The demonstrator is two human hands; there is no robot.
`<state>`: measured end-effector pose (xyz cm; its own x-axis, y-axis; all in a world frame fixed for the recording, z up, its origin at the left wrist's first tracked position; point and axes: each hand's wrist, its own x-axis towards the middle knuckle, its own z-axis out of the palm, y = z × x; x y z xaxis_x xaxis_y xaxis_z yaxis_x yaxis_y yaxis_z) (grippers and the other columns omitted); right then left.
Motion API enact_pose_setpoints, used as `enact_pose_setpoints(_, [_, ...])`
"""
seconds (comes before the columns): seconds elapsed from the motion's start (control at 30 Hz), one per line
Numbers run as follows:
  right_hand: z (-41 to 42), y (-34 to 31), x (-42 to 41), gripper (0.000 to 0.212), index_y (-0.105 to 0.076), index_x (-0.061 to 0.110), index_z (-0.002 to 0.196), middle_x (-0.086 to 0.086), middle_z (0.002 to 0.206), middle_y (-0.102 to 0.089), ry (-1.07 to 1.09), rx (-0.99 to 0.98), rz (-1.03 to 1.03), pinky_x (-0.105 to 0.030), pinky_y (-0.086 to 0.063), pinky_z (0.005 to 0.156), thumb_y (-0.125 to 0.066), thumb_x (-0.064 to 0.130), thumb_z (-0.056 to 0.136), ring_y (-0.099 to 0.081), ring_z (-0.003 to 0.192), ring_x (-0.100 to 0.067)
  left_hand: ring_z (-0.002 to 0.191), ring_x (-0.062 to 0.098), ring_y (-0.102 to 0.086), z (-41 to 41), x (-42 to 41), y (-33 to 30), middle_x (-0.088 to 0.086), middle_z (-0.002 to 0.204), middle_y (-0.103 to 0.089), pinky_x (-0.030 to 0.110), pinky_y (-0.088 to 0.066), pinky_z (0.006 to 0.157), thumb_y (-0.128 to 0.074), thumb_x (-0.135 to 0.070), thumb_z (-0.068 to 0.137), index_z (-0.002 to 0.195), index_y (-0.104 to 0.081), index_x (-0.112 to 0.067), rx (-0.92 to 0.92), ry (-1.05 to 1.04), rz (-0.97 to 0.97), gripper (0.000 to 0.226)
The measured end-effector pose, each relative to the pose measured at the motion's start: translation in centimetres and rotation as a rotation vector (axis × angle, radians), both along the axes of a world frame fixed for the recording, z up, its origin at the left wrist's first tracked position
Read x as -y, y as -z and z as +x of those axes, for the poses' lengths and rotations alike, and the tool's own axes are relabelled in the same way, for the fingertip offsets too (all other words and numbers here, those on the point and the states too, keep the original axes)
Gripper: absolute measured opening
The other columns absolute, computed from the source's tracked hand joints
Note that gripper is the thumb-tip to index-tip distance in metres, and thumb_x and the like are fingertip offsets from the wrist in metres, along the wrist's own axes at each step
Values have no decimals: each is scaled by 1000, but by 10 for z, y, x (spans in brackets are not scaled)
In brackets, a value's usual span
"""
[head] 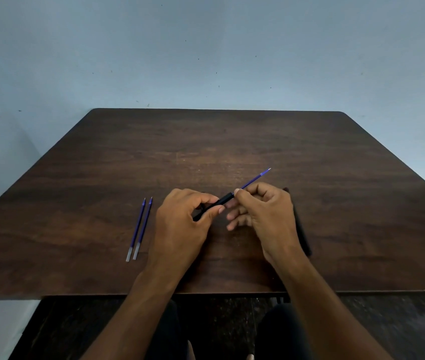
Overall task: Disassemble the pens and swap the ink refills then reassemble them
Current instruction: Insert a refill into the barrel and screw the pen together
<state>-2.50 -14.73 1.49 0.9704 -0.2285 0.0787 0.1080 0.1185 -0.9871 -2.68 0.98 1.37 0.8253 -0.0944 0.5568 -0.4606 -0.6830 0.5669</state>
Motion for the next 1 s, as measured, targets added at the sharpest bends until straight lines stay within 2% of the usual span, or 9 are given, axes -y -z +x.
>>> enact_pose_setpoints(0.2, [-3, -1, 7, 12, -69, -1, 92, -18, 79, -76, -35, 12, 37, -41, -60, 53, -73, 11, 92, -67, 61, -30, 86, 5, -58, 0, 0, 0, -14, 88, -67, 9, -38, 78, -80, -27, 79, 94, -76, -19, 0, -9, -20, 17])
enact_pose_setpoints(0.33, [-4, -7, 16, 20, -70, -1, 97, -17, 79, -75, 52, 64, 136, -37, -59, 53, -76, 17, 90, -68, 61, -29, 86, 5, -59, 2, 1, 1, -11, 89, -70, 11, -40, 78, -80, -28, 79, 93, -77, -19, 9, -11, -30, 17])
enact_pose_setpoints(0.47, [-5, -10, 22, 13, -74, 1, 87, -17, 74, -72, 126, 127, 155, -34, -58, 53, -73, 13, 92, -68, 62, -28, 87, 3, -57, 2, 1, 2, -13, 90, -69, 9, -39, 79, -78, -30, 79, 95, -76, -21, -8, -11, -25, 18])
enact_pose_setpoints(0.63, [-6, -11, 20, 11, -76, 3, 83, -18, 70, -71, 83, 143, 163, -35, -58, 54, -77, 13, 87, -68, 62, -29, 88, 2, -57, 3, -1, 3, -16, 90, -68, 11, -40, 80, -78, -27, 79, 95, -76, -22, 6, -12, -39, 16])
enact_pose_setpoints(0.8, [-5, -8, 13, 12, -77, 3, 86, -13, 71, -74, 43, 159, 120, -39, -61, 58, -80, 14, 83, -70, 63, -28, 89, 1, -56, 5, -1, 6, -19, 91, -64, 10, -39, 80, -73, -28, 83, 96, -72, -25, 23, -21, -68, 13])
enact_pose_setpoints(1.0, [-1, -9, 7, 17, -75, -1, 85, -14, 69, -74, 73, 194, 19, -33, -59, 53, -79, 16, 86, -70, 58, -26, 93, 1, -56, 6, -3, 10, -15, 98, -63, 13, -42, 82, -66, -13, 92, 103, -68, -21, 70, 10, -102, 14])
